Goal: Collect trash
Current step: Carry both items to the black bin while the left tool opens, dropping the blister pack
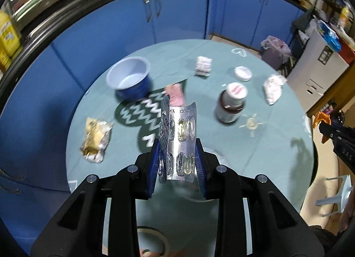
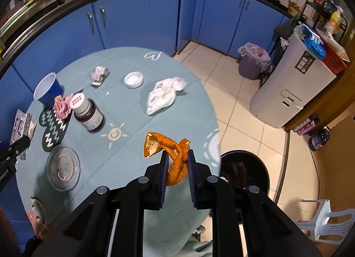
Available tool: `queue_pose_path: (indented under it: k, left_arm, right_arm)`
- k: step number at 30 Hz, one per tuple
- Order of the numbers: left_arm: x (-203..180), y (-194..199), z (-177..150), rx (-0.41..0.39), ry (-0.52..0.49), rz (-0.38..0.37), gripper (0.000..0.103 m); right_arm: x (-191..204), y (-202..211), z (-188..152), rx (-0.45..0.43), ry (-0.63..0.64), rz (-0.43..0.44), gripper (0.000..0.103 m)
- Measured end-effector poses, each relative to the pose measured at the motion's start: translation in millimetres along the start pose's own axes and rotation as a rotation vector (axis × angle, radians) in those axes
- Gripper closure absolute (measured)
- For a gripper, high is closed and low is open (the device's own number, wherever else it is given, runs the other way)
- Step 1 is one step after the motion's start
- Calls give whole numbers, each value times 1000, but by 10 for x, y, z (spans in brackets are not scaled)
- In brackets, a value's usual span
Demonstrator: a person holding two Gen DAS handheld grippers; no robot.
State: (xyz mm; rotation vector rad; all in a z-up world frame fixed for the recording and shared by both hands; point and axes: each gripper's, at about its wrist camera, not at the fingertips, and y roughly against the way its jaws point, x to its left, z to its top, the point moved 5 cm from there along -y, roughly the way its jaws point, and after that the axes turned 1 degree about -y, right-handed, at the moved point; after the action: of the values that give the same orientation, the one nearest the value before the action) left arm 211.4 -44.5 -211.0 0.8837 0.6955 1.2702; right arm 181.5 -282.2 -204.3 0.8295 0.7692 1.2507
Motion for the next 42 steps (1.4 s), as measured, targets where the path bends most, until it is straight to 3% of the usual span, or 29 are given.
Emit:
queue_pose_path:
  k: [9,24,31,42]
  left_arm:
    - [-727,183,243,-66,-131,-48,72]
    - [-2179,360,503,-116,-378,-202,72]
    - [-2616,442,531,-134,-447,-239,72]
    - [-2996,474,603,-146,-499,-258,72]
  right_arm:
    - [-519,140,38,-37,-65,-35,86]
    - [-1529,301,-126,-53,-197,-127,86]
    - [-1800,346,-181,-56,-232,-140,86]
    - [-2015,342,-192,-61,-256,-152,86]
